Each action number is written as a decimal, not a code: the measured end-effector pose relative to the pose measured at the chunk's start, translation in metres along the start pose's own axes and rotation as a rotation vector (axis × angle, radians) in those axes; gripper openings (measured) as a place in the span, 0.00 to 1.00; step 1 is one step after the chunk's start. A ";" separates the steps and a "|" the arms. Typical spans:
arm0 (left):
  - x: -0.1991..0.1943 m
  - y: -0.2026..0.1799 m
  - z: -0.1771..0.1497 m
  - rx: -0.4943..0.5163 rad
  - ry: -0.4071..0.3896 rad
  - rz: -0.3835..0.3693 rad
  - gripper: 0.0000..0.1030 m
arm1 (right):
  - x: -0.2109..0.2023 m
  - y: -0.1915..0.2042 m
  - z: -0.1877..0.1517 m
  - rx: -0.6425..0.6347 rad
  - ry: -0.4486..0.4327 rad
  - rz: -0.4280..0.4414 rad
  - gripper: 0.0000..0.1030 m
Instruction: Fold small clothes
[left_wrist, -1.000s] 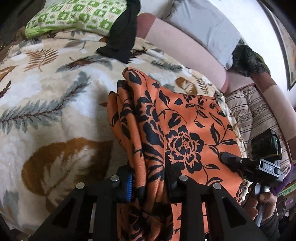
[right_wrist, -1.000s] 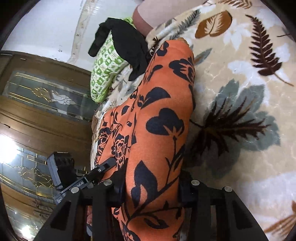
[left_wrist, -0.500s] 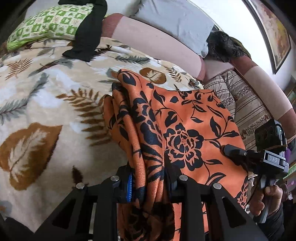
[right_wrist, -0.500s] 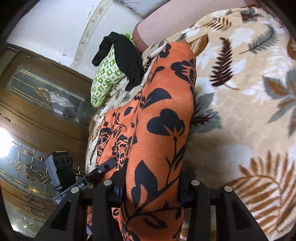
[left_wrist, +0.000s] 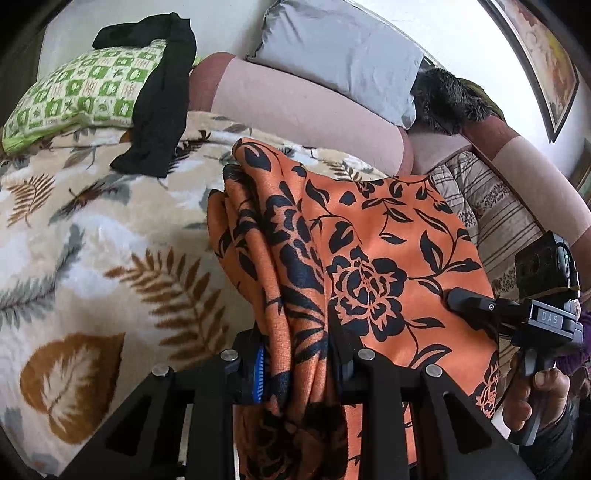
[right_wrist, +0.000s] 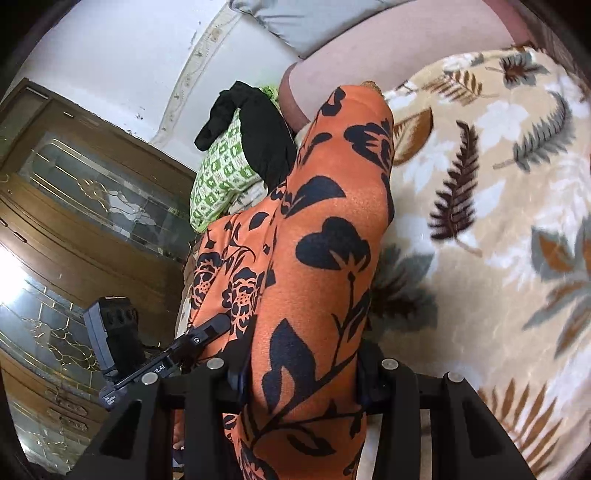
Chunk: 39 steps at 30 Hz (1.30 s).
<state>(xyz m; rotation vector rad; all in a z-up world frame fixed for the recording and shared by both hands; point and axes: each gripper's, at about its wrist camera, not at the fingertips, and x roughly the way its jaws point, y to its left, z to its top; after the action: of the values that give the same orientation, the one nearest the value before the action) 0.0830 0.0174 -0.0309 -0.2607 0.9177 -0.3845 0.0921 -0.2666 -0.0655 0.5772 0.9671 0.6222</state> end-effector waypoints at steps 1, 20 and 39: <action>0.001 -0.002 0.003 0.003 -0.001 0.001 0.27 | -0.002 0.000 0.005 -0.003 -0.002 -0.001 0.43; 0.029 -0.012 0.039 0.025 0.002 -0.001 0.27 | -0.004 -0.015 0.051 -0.008 -0.013 -0.011 0.43; 0.102 -0.002 0.040 -0.001 0.053 0.037 0.27 | 0.029 -0.068 0.071 0.050 0.019 -0.039 0.43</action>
<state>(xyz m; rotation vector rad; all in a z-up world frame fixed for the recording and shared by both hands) 0.1703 -0.0261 -0.0797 -0.2353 0.9738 -0.3586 0.1813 -0.3053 -0.0973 0.5967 1.0117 0.5711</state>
